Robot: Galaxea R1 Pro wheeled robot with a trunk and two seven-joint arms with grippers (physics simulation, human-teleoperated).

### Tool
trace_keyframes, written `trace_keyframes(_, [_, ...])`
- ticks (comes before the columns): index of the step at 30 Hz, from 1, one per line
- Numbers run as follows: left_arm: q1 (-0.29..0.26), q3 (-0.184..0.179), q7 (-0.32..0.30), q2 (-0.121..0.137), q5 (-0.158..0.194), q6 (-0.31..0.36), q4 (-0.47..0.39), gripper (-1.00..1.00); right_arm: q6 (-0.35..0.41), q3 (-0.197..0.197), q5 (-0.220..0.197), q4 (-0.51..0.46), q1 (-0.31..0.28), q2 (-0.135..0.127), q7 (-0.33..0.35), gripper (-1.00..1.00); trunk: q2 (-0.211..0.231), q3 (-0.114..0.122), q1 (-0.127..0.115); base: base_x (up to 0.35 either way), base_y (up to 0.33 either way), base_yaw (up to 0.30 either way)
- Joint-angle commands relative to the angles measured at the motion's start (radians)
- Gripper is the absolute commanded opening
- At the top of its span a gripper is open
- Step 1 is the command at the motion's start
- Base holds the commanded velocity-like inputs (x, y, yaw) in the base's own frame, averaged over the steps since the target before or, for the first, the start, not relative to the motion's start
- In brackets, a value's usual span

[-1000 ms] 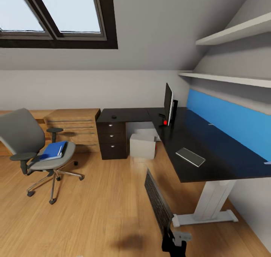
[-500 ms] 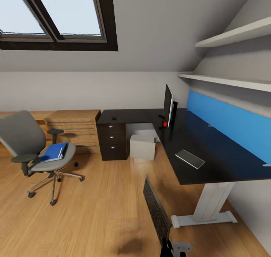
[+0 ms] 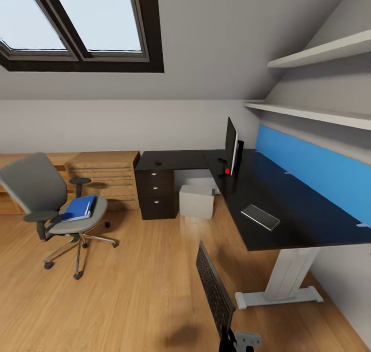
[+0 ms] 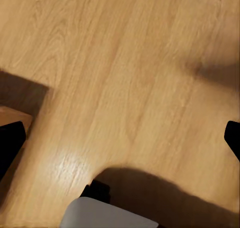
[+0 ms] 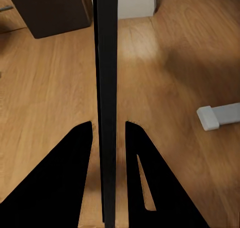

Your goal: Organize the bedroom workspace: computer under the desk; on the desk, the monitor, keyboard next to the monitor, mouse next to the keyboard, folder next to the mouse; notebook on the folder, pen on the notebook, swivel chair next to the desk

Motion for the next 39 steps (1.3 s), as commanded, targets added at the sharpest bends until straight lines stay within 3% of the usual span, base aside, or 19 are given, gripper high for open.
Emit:
trace_keyframes(1, [0.000, -0.003, 0.005, 0.000, 0.007, 0.001, -0.001, 1.00, -0.004, 0.009, -0.008, 0.001, -0.001, 0.000, -0.003, -1.00, 0.006, 0.002, -0.004, -0.244, 0.187, 0.000])
trace_keyframes(4, [0.000, -0.003, 0.009, -0.001, 0.007, -0.002, -0.001, 1.00, -0.004, 0.009, -0.008, 0.001, -0.001, 0.000, -0.003, -1.00, 0.027, 0.011, -0.016, -0.133, 0.106, 0.000])
trace_keyframes(14, [0.000, -0.004, 0.004, -0.001, 0.005, -0.005, 0.000, 1.00, -0.004, 0.009, -0.009, 0.001, -0.001, 0.000, 0.000, -1.00, 0.027, 0.011, -0.016, 0.008, 0.010, 0.000])
trace_keyframes(39, [0.000, -0.003, 0.005, -0.001, 0.005, -0.009, 0.002, 1.00, -0.004, 0.009, -0.010, 0.002, -0.001, 0.003, 0.000, -1.00, 0.027, 0.011, -0.016, 0.293, 0.000, 0.035])
